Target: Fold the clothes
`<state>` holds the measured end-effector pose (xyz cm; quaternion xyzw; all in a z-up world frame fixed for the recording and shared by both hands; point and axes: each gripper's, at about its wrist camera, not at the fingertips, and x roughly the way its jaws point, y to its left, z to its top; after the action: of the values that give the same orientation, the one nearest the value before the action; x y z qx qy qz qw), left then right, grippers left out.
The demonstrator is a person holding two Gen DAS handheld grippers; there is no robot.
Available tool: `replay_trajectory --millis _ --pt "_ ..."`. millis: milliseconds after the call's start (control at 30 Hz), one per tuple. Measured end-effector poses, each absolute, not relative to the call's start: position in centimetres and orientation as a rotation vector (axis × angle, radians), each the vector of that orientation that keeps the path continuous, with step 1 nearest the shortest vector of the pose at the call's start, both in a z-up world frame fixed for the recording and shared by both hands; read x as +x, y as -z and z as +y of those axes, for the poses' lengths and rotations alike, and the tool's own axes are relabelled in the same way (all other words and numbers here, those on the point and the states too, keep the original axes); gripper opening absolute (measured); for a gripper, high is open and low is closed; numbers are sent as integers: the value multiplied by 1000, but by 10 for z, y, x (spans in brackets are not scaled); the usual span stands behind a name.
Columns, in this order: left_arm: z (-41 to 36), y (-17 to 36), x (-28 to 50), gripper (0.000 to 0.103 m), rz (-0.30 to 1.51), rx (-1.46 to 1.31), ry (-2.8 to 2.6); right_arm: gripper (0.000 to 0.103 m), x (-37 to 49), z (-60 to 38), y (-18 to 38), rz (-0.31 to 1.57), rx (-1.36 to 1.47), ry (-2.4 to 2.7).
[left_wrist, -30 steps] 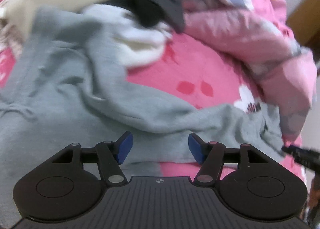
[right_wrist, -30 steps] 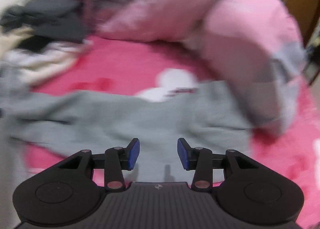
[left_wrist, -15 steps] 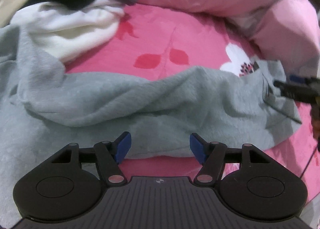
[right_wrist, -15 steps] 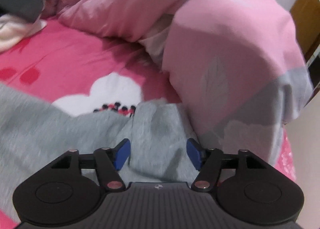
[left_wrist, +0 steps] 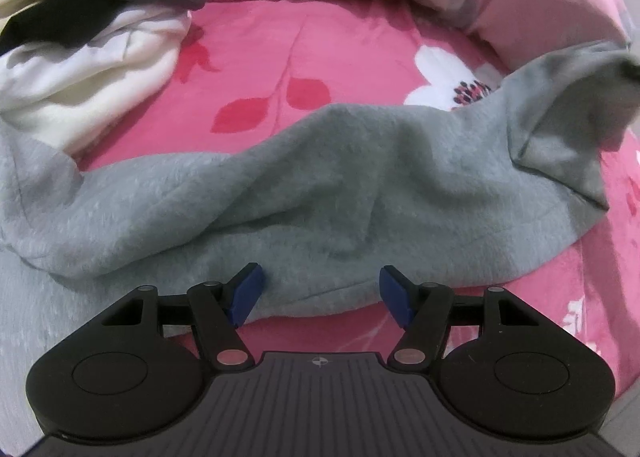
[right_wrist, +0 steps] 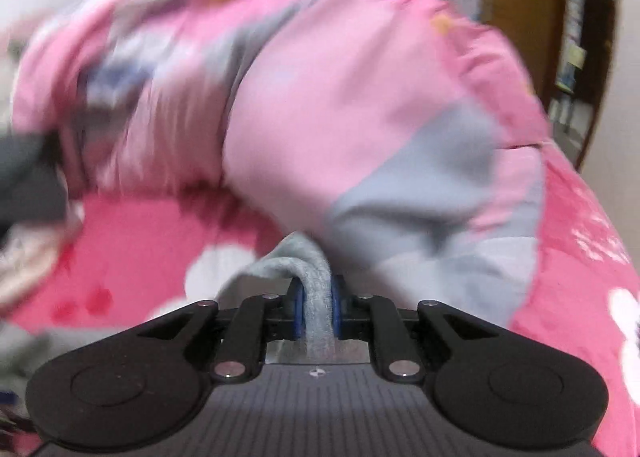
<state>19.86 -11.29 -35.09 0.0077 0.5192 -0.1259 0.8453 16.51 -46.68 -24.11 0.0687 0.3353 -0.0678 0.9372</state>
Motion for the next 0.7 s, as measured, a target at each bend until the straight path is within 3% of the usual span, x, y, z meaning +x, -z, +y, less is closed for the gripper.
replay_trajectory --millis 333,467,700 --pt "-105 340 221 65 1113 -44 242 14 73 -546 147 609 457 148" --pt "-108 344 236 65 1118 -49 234 15 73 -582 169 660 488 196" --pt "-118 370 258 65 1173 -43 231 22 119 -648 288 940 177 466"
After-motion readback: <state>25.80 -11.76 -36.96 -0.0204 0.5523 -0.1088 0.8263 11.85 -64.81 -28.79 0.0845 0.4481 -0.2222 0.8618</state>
